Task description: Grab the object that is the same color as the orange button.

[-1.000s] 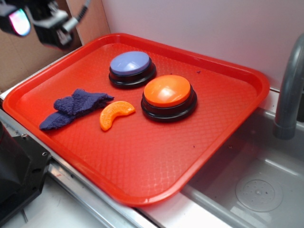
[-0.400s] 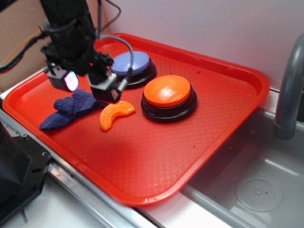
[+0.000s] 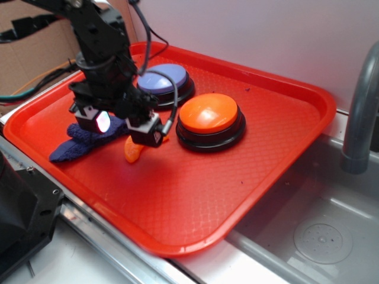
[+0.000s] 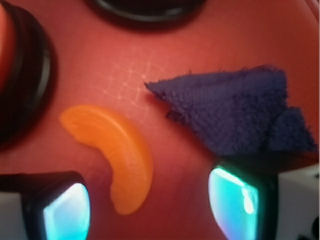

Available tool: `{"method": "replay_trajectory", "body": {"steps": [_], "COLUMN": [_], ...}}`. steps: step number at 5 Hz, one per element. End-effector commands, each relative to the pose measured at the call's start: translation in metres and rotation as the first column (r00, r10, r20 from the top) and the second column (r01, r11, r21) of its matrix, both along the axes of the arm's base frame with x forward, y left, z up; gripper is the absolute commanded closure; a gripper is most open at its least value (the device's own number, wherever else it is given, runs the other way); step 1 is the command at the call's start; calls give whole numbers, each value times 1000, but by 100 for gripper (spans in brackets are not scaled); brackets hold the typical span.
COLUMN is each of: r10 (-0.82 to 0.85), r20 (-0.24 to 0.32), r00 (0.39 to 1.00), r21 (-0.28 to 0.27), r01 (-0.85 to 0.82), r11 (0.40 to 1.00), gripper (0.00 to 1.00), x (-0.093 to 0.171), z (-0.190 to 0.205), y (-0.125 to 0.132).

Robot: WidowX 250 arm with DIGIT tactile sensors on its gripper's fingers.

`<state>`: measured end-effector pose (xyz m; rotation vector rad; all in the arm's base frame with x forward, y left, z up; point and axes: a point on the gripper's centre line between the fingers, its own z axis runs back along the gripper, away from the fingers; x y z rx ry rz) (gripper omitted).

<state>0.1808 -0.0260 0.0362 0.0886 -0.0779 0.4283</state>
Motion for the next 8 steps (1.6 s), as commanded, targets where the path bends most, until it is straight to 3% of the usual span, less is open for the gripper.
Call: {"method": "replay_trajectory", "body": {"steps": [1,2,3,4,6,7,8], "r10": [24,35,72,105,124,121,54], "r20": [43,54,69,64,67,91,74], "r00": [999,998,995,992,990,988,996], "r21": [-39,-66,-65,-88,-95,-63,-57], "r01": [-22,-32,-67,-99,-117,-116,-50], "r11": [999,997,996,991,989,991,997], "gripper": [0,0,88,100,100,100,100], "x": [7,7,7,6,4,2,2], "z": [-11,-15,-20,-23,-18,4,31], "y": [0,-3,-3,-1,-1,0,1]}}
